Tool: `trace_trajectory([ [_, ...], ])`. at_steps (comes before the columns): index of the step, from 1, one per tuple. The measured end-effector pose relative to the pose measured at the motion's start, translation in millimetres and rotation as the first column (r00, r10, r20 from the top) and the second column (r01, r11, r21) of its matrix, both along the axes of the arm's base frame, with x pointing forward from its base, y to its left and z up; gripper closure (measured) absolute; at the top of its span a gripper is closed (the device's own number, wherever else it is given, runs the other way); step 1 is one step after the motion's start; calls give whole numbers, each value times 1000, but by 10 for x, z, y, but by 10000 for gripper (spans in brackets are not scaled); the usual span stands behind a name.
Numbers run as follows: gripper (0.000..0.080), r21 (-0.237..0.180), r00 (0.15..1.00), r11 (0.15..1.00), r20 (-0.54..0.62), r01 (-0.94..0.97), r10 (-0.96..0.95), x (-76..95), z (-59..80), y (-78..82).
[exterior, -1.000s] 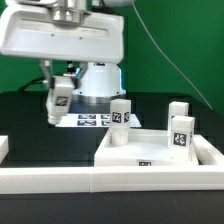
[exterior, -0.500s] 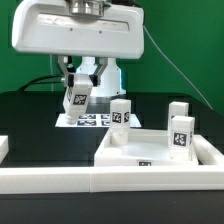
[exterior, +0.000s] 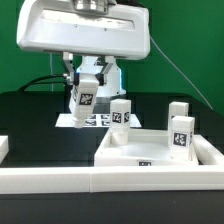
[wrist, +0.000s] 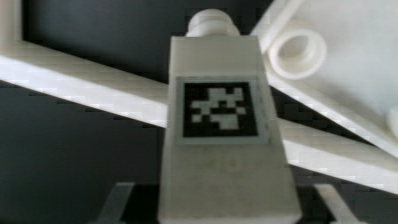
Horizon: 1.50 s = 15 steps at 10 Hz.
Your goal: Assemble square table
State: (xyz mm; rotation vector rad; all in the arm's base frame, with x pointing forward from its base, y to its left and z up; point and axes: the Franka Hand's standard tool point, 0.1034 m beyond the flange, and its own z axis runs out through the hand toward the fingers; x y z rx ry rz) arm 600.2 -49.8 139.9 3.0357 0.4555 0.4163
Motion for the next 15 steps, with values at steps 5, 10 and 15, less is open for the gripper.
trace_trajectory([
  [5, 509, -3, 1000, 1000, 15, 25, -25, 43, -37, 96],
  [10, 509, 57, 997, 995, 5, 76, -77, 54, -76, 376],
  [15, 509, -22, 979, 998, 195, 58, -53, 52, -50, 138],
])
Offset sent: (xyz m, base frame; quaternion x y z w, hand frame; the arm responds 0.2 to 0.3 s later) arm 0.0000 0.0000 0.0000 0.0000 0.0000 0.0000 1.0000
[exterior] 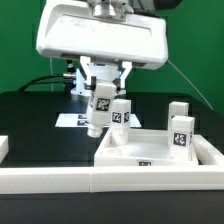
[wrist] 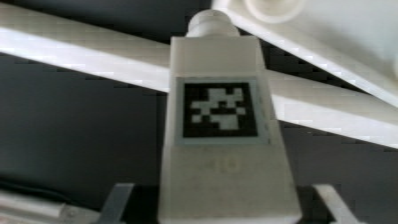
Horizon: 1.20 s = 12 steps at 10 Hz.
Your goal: Assemble square table
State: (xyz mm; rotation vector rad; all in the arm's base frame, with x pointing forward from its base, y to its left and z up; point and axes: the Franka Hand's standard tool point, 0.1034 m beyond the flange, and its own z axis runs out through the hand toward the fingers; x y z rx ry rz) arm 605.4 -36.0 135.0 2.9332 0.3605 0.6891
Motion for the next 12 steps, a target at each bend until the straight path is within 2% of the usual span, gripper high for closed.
trace_trajectory([
  [3, 509, 13, 1000, 1000, 13, 10, -10, -21, 8, 14],
  [5, 509, 34, 1000, 999, -6, 23, -23, 2, 32, -26],
  [6, 509, 49, 999, 998, -11, 38, -38, 13, 27, 19],
  [12, 509, 59, 998, 997, -38, 45, -42, -16, -38, 2],
])
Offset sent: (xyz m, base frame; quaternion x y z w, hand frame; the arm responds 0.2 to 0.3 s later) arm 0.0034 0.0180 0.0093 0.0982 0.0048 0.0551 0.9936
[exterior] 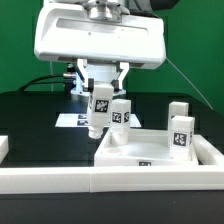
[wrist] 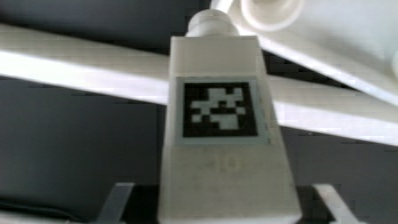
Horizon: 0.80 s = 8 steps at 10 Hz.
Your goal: Assemble square table
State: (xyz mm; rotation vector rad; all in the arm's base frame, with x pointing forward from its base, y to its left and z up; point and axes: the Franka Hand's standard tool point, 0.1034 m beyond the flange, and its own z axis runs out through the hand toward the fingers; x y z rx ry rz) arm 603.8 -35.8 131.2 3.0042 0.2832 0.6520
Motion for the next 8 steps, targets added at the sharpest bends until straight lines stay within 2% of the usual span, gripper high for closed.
trace_trajectory([
  [2, 509, 5, 1000, 1000, -3, -15, 15, 28, -41, 76],
  [5, 509, 37, 1000, 999, -20, -10, 11, 65, -41, 74],
  [8, 509, 37, 1000, 999, -23, -9, 10, 57, -61, 71],
])
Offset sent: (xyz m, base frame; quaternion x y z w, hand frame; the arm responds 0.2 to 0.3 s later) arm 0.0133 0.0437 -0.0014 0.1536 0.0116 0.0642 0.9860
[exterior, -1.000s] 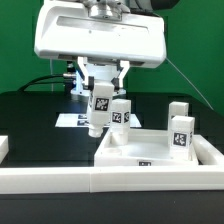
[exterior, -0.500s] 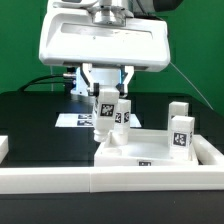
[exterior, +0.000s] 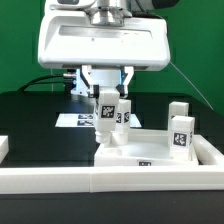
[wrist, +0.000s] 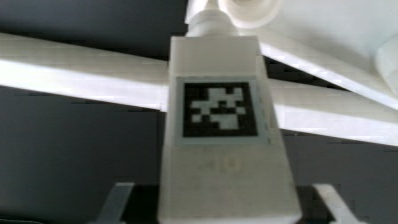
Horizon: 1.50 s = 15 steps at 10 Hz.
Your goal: Assemble square table
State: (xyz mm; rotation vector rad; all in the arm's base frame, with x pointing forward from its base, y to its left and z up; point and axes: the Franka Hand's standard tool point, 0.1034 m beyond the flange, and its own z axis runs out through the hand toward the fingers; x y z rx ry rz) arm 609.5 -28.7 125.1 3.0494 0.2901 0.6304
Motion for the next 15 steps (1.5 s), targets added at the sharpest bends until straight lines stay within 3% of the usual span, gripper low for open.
trace_trajectory([
  [2, 509, 0, 1000, 1000, -1, 1, -1, -2, -16, 1],
  [7, 509, 19, 1000, 1000, -2, 8, -8, 42, -87, 177],
  [15, 509, 21, 1000, 999, -21, 24, -23, -95, -172, 151],
])
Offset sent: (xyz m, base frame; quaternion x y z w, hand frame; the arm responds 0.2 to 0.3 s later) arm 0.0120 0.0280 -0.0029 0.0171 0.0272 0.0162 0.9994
